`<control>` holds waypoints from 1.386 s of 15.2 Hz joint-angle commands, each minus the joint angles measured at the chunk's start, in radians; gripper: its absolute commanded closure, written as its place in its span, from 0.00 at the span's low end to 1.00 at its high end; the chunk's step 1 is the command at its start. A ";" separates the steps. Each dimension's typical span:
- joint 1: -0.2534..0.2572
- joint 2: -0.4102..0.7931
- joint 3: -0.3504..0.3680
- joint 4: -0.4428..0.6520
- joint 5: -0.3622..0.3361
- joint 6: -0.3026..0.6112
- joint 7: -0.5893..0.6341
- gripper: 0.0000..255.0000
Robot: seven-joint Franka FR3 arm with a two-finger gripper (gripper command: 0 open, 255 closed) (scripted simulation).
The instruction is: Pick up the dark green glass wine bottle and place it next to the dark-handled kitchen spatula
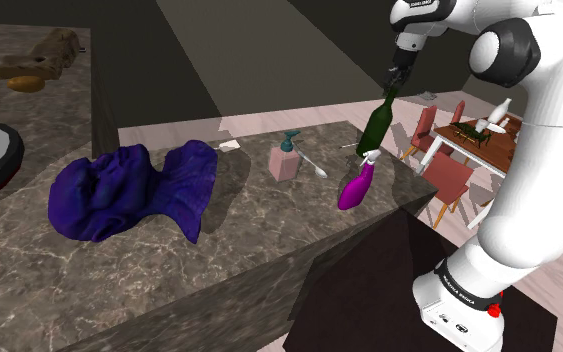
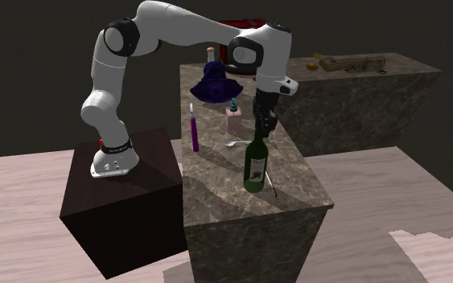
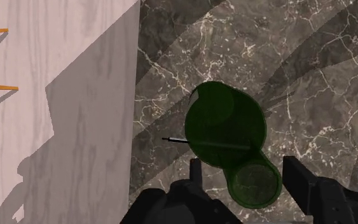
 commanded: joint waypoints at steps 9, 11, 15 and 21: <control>0.000 0.000 0.000 0.000 0.000 0.000 0.000 1.00; -0.003 -0.001 -0.001 0.026 -0.001 -0.026 0.001 1.00; -0.010 0.002 -0.002 0.085 -0.001 -0.082 0.002 1.00; -0.027 0.016 -0.003 0.188 0.004 -0.170 0.003 1.00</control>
